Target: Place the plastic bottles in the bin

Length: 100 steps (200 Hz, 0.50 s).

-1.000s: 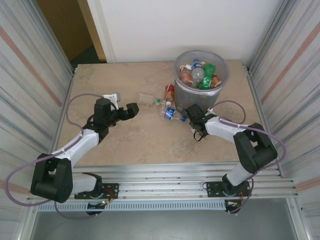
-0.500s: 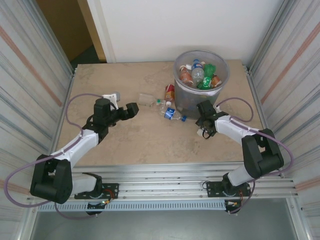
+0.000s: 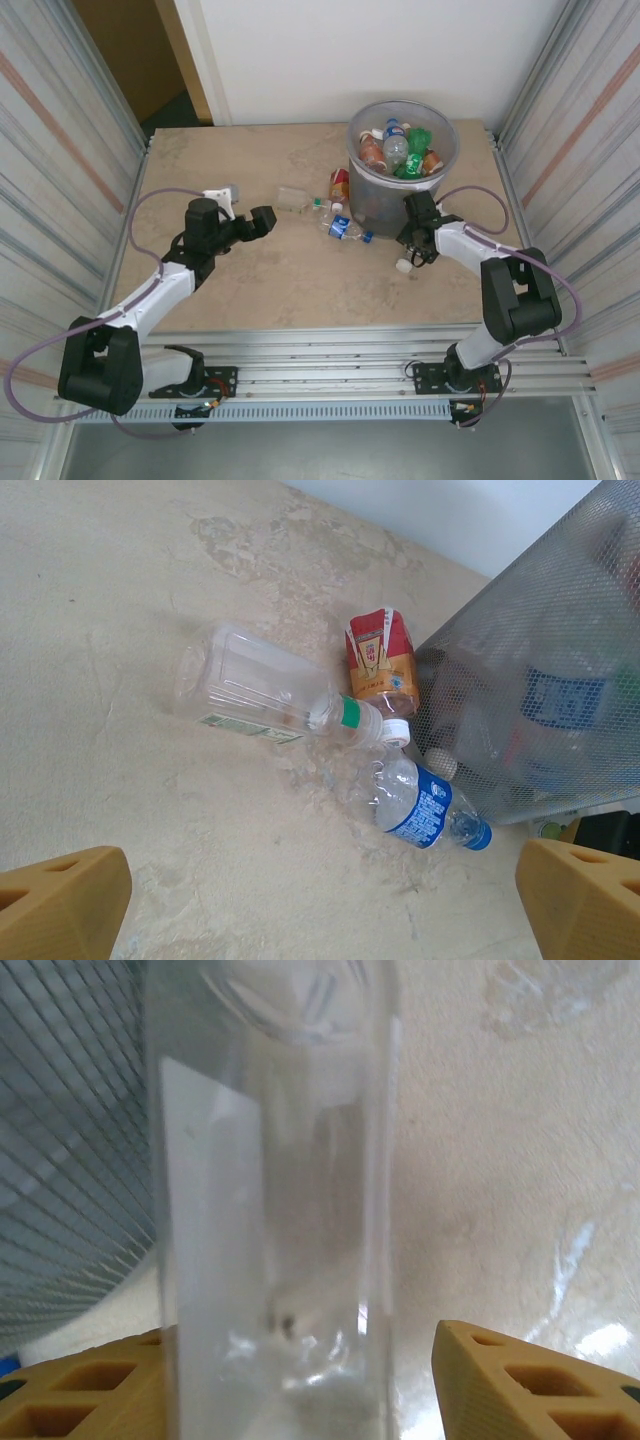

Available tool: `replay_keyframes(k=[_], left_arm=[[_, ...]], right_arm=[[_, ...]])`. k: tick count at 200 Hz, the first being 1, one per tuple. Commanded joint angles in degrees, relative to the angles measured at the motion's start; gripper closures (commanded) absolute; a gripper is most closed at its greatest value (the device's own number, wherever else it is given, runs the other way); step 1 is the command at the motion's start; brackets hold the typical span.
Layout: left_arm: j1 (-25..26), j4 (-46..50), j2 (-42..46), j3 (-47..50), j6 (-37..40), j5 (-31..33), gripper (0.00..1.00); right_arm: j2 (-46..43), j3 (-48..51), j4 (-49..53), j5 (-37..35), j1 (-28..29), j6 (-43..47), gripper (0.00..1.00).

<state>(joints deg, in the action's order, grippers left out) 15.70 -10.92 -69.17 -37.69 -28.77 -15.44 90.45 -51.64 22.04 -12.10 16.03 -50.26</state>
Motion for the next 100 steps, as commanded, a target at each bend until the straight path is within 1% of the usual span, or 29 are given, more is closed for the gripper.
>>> replay_keyframes(k=[1, 32, 67, 100], left_arm=[[-0.40, 0.25, 1.67, 0.69, -0.42, 0.15, 0.01], [-0.32, 0.76, 2.23, 0.78, -0.43, 0.67, 0.01], [-0.35, 1.29, 2.84, 0.75, -0.26, 1.23, 0.01], [-0.33, 1.08, 2.78, 0.53, -0.57, 0.94, 0.01]], right_arm=[[1.63, -2.34, -0.41, 0.58, -0.61, 3.26, 0.45], [0.09, -2.05, 0.66, 0.43, -1.04, 3.91, 0.57], [-6.62, -0.73, 4.88, -0.24, -2.94, 6.01, 0.69], [-16.15, -1.62, 11.81, -2.46, -5.26, 8.43, 0.70]])
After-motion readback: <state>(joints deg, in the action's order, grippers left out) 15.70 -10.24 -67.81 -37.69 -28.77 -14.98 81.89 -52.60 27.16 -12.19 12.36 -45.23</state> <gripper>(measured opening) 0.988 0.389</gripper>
